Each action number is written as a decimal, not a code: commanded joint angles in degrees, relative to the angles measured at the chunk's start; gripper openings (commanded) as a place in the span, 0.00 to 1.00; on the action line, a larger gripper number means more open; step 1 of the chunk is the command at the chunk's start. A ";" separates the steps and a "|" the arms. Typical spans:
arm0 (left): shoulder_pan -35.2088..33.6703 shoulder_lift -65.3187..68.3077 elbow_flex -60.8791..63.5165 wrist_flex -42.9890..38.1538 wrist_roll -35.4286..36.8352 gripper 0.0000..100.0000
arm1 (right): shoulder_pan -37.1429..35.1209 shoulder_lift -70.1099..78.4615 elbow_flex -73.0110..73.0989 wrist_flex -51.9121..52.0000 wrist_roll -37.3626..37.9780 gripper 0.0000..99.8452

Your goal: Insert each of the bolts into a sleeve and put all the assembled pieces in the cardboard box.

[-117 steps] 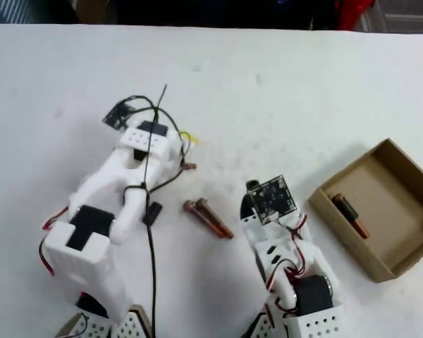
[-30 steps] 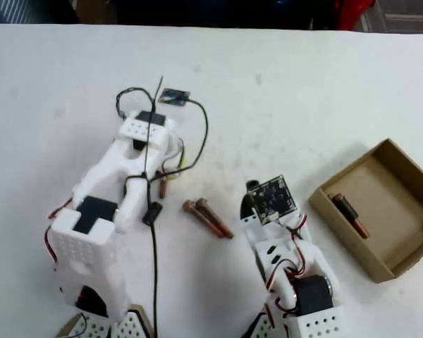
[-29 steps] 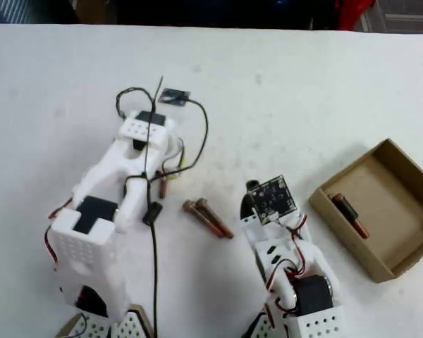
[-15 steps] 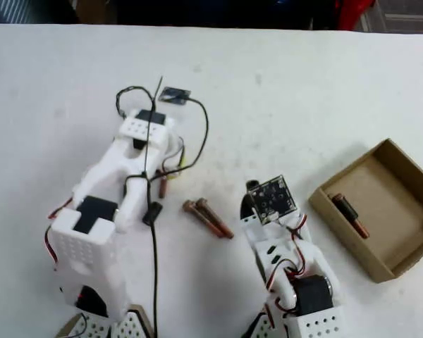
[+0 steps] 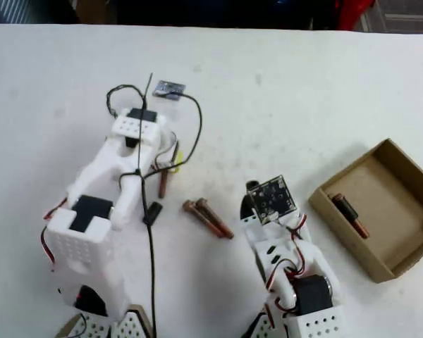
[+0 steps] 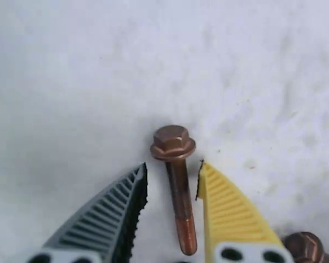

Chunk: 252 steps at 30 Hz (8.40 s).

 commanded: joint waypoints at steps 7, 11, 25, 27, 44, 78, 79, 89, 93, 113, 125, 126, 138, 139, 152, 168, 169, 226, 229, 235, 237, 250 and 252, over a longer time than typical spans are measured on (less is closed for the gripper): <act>-0.40 1.98 -2.90 -4.84 0.09 0.18 | 0.57 -0.66 -0.53 -1.19 -0.09 0.02; -0.48 4.26 -2.99 -6.42 0.18 0.17 | 0.57 -0.66 -0.53 -1.19 -0.09 0.02; -0.40 4.35 -4.31 -5.10 -0.26 0.02 | 0.57 -0.66 -0.53 -1.19 -0.09 0.02; -0.40 4.26 -5.01 -3.78 -0.26 0.02 | 0.57 -0.66 -0.26 -1.45 -0.09 0.02; -0.66 -19.03 -8.09 14.07 -0.26 0.02 | -10.59 -0.66 0.35 -4.00 -0.62 0.02; 3.56 -70.02 24.44 -6.42 -0.26 0.02 | -19.12 -0.66 8.70 -33.36 -11.52 0.02; 3.56 -72.48 26.46 -8.97 -0.26 0.02 | -19.12 -0.66 8.70 -33.36 -12.48 0.02; 3.56 -91.12 38.86 -21.98 0.18 0.02 | -27.65 -0.66 8.97 -37.14 -13.71 0.02; 3.56 -96.57 39.12 -21.45 0.18 0.02 | -30.02 -0.66 8.97 -37.14 -13.71 0.02; 12.44 -108.09 44.66 -13.45 9.05 0.02 | -33.71 -0.66 8.97 -36.62 -13.54 0.02; 15.08 -115.38 53.27 -20.66 8.88 0.02 | -33.54 -0.66 8.97 -36.62 -9.14 0.02; 15.08 -115.82 53.98 -21.19 8.88 0.02 | -33.54 -0.66 8.97 -36.62 -9.14 0.02; 15.08 -117.32 55.12 -21.19 12.13 0.02 | -33.54 -0.66 8.97 -36.62 -9.14 0.02; 15.08 -117.32 55.12 -21.19 12.22 0.02 | -33.54 -0.66 8.97 -36.62 -9.14 0.02; 15.08 -117.32 55.03 -21.01 12.40 0.02 | -33.36 -0.66 8.97 -36.97 -8.79 0.02; 15.16 -117.32 53.10 -13.71 12.40 0.02 | -33.36 -0.66 8.97 -36.97 -8.70 0.02; 15.16 -117.32 53.10 -13.71 12.40 0.02 | -33.36 -0.66 8.97 -36.97 -8.70 0.02; 16.75 -117.14 58.02 -24.09 9.93 0.02 | -28.18 -0.75 6.86 -36.62 -11.08 0.02; 16.75 -117.14 59.60 -24.26 9.76 0.02 | -28.18 -0.75 6.86 -36.62 -11.08 0.02; 17.10 -117.23 60.48 -23.91 9.85 0.02 | -28.09 -0.75 6.86 -36.62 -11.08 0.02; 17.10 -117.23 60.57 -23.82 9.93 0.02 | -28.09 -0.75 6.86 -36.62 -11.08 0.02; 16.84 -117.32 60.66 -9.05 9.58 0.02 | -28.09 -0.75 6.77 -36.62 -11.08 0.02; 16.84 -117.32 60.75 -8.97 9.58 0.02 | -28.09 -0.75 6.77 -36.62 -11.08 0.02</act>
